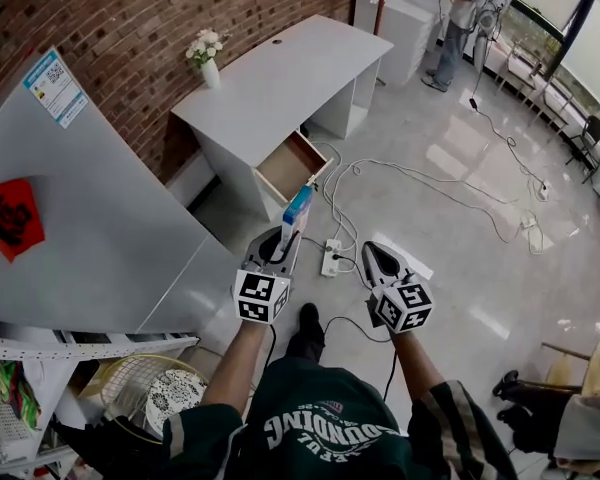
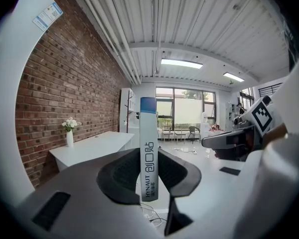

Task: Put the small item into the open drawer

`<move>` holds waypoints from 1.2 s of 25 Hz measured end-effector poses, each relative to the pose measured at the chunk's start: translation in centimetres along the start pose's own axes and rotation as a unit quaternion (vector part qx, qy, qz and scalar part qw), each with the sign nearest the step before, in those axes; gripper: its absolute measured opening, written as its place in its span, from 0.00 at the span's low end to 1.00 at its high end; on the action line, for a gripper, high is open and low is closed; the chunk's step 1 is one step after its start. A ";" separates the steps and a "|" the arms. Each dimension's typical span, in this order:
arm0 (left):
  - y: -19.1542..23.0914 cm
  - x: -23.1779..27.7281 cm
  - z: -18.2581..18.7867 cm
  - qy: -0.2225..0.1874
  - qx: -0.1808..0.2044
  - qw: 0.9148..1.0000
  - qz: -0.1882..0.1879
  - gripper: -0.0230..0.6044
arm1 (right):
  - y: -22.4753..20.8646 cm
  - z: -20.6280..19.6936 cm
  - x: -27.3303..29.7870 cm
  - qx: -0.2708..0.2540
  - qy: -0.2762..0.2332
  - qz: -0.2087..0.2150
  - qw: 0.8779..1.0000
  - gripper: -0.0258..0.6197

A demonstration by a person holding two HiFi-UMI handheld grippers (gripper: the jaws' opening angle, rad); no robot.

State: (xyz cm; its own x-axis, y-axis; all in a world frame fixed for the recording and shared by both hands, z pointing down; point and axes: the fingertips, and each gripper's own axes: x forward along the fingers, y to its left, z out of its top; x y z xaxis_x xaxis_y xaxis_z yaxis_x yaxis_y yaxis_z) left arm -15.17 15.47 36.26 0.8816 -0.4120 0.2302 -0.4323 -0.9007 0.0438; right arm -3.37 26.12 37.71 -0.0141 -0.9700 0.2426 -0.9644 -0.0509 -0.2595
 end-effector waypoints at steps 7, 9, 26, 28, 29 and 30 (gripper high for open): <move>3.5 4.4 1.3 0.007 -0.006 1.000 0.004 0.19 | -2.4 2.6 5.2 -0.001 0.008 0.005 1.000 0.08; 4.4 5.6 1.6 0.009 -0.008 1.000 0.005 0.19 | -2.9 3.1 6.6 -0.002 0.011 0.007 1.000 0.08; 10.7 12.5 1.7 0.019 -0.024 1.000 -0.002 0.19 | -5.4 5.1 15.5 -0.001 0.029 0.006 1.000 0.08; 10.9 13.0 1.7 0.019 -0.024 1.000 -0.004 0.19 | -5.8 5.2 15.8 0.000 0.030 0.003 1.000 0.08; 11.0 13.1 1.7 0.019 -0.025 1.000 -0.005 0.19 | -6.0 5.3 16.0 0.000 0.030 0.002 1.000 0.08; 11.1 13.4 1.7 0.019 -0.025 0.999 -0.006 0.19 | -6.1 5.4 16.1 0.000 0.029 0.000 1.000 0.08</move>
State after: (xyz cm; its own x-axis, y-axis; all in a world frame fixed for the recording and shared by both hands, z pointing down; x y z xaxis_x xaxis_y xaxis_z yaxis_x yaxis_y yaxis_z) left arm -7.88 -0.28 38.20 0.8792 -0.3950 0.2665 -0.4316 -0.8971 0.0944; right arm 3.74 9.55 38.11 -0.0296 -0.9549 0.2953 -0.9646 -0.0501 -0.2588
